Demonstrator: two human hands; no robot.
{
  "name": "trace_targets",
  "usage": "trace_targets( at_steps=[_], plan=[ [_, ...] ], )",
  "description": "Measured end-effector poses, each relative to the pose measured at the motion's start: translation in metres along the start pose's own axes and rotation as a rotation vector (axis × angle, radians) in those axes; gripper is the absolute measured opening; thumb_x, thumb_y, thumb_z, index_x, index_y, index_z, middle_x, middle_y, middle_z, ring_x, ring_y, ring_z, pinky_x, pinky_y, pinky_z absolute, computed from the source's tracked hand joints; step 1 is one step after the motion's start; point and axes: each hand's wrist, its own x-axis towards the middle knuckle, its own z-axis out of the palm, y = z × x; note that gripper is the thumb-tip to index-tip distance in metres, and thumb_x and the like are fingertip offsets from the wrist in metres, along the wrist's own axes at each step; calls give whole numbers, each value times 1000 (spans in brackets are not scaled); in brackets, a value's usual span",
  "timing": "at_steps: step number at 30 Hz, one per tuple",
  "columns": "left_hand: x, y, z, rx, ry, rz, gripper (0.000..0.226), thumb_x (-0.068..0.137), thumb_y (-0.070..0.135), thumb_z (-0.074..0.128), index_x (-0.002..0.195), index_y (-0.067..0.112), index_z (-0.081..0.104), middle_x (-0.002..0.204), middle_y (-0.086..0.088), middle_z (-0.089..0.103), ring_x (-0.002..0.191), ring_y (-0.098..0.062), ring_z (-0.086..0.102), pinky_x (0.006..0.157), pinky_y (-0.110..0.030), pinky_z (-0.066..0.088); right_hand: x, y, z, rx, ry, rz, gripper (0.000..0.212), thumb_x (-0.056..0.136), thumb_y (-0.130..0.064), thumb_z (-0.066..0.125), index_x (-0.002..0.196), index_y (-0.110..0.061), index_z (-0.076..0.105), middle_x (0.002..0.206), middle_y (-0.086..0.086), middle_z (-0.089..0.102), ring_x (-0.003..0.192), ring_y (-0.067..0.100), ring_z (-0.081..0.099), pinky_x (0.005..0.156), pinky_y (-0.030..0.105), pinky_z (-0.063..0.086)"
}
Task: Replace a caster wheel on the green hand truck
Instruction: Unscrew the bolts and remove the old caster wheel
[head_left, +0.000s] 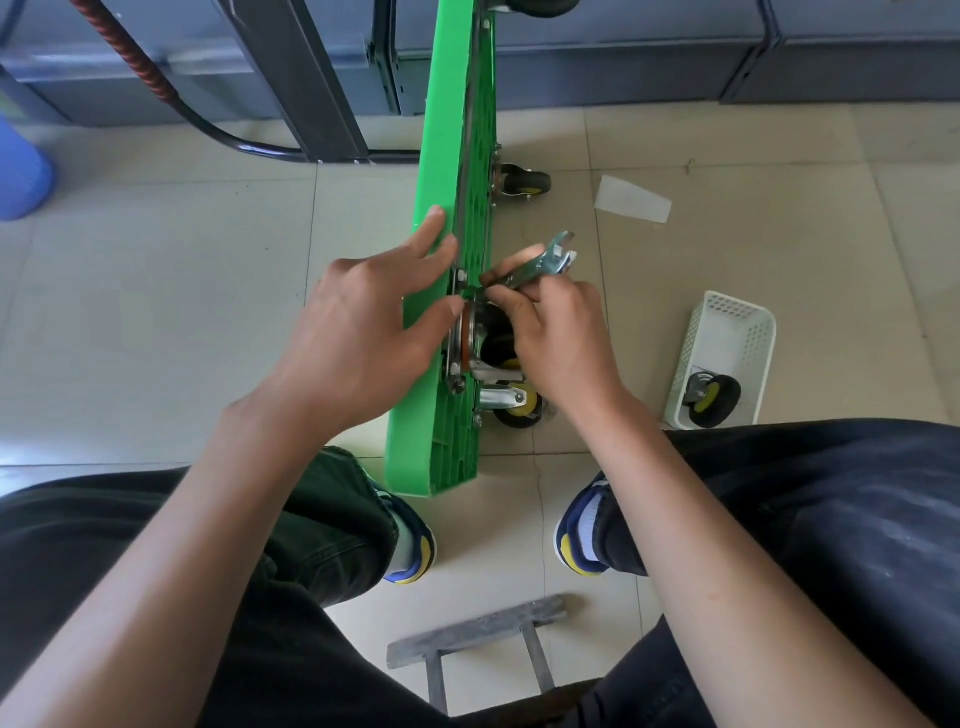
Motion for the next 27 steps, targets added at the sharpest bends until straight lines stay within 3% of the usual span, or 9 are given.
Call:
trace_targets(
  at_steps=[8, 10, 13, 15, 17, 19, 22, 25, 27],
  plan=[
    [-2, 1, -1, -35, -16, -16, 56, 91, 39, 58, 145, 24, 55, 157, 16, 36, 84, -29, 72, 91, -41, 56, 7, 8, -5, 117, 50, 120, 4, 99, -14, 66, 101, -11, 65, 90, -2, 76, 85, 5, 72, 81, 31, 59],
    [-3, 1, 0, -40, -10, -7, 54, 94, 34, 62, 146, 23, 54, 157, 16, 35, 63, -6, 66, 85, -38, 56, 12, 11, -6, 138, 72, 146, 4, 99, -17, 66, 100, -16, 62, 87, -4, 75, 81, 5, 72, 79, 37, 60],
    [-4, 2, 1, -44, 2, -10, 52, 96, 23, 67, 146, 20, 54, 157, 13, 35, 46, 9, 49, 77, -33, 52, 23, 11, -7, 195, 86, 212, 4, 100, -19, 63, 102, -18, 60, 89, 0, 75, 78, 10, 73, 75, 43, 63],
    [-5, 4, 1, -54, 14, -1, 51, 95, 25, 66, 145, 20, 55, 157, 13, 35, 57, 6, 57, 81, -37, 55, 31, 11, -7, 236, 94, 255, 3, 102, -18, 61, 102, -18, 58, 91, 2, 75, 76, 12, 73, 71, 42, 64],
    [-6, 5, 1, -52, 19, 3, 51, 95, 26, 65, 144, 20, 56, 157, 14, 36, 84, -4, 56, 82, -46, 58, 40, 15, -7, 221, 95, 281, 5, 103, -20, 58, 101, -18, 54, 90, 4, 74, 70, 12, 72, 67, 42, 64],
    [-6, 5, 2, -38, 27, -2, 49, 95, 23, 64, 144, 20, 56, 157, 12, 36, 81, 4, 53, 79, -50, 58, 49, 18, -6, 213, 70, 311, 8, 104, -21, 57, 103, -16, 51, 90, 9, 74, 68, 15, 71, 63, 43, 64],
    [-7, 7, 2, -31, 43, -9, 48, 95, 19, 65, 143, 19, 58, 156, 10, 38, 52, 18, 47, 76, -48, 59, 66, 26, -3, 324, 3, 455, 11, 105, -19, 54, 114, -13, 50, 99, 20, 71, 66, 18, 69, 59, 39, 63],
    [-6, 7, 3, -36, 51, -12, 48, 95, 18, 66, 142, 18, 58, 156, 8, 38, 49, 19, 46, 75, -47, 59, 78, 35, 1, 454, -89, 665, 8, 107, -17, 52, 111, -10, 53, 102, 24, 71, 65, 20, 69, 60, 35, 61],
    [-7, 7, 4, -43, 51, -11, 47, 95, 18, 66, 142, 18, 58, 156, 8, 39, 54, 20, 49, 76, -46, 58, 83, 43, 5, 501, -137, 794, 12, 106, -15, 53, 105, -4, 56, 91, 21, 71, 63, 23, 70, 59, 32, 61]
  ],
)
